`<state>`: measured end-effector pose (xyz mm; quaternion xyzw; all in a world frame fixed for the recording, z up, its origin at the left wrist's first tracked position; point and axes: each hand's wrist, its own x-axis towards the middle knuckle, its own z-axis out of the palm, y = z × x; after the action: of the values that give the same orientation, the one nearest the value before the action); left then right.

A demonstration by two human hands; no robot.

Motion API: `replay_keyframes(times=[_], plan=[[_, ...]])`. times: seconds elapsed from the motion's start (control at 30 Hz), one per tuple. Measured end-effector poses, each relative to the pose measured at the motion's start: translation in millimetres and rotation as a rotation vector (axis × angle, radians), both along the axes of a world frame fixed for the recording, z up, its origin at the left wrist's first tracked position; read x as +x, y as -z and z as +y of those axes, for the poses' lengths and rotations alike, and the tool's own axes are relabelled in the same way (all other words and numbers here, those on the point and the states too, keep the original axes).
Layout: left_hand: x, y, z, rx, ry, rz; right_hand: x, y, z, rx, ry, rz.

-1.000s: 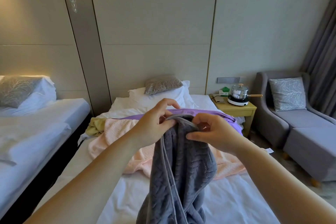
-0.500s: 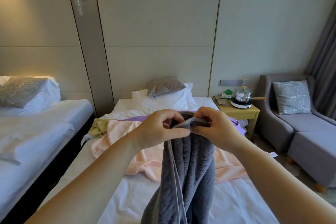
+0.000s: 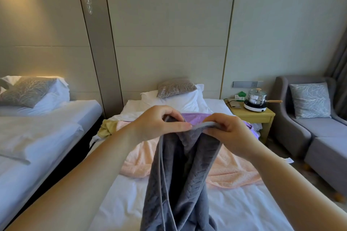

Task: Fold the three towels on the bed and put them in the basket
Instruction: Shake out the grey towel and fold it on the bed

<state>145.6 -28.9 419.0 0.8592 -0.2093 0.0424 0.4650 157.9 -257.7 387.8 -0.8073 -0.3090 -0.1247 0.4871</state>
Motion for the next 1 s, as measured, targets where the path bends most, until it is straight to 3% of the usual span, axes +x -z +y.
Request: replay_keyframes(times=[0.13,0.3,0.5,0.67,0.77,0.87,0.93,1.0], plan=[[-3.1,8.6,-14.3,0.107,0.004,-0.039,2.4,-11.9,19.0,-0.152,0.015,-0.064],[-1.2,4.6,-8.2,0.095,0.018,-0.117,13.0,-1.0,18.6,-0.131,0.076,0.025],[-2.3,-16.6,-7.3,-0.147,-0.065,-0.126,16.4,17.0,24.7,0.062,-0.305,0.327],[6.7,-51.6,-2.6,-0.236,-0.133,-0.168,15.6,2.9,36.6,0.175,-0.377,0.368],[15.2,-60.9,13.5,-0.151,-0.211,-0.198,22.1,-14.0,29.0,0.064,-0.071,0.115],[24.5,-57.1,19.5,-0.108,-0.289,-0.236,19.5,-25.7,24.0,-0.068,0.392,-0.372],[28.9,-55.3,15.1,-0.147,-0.3,-0.255,10.2,-19.3,29.0,-0.13,0.413,-0.487],[32.7,-55.8,8.1,-0.185,-0.297,-0.279,-2.3,-1.7,38.7,-0.194,0.276,-0.349]])
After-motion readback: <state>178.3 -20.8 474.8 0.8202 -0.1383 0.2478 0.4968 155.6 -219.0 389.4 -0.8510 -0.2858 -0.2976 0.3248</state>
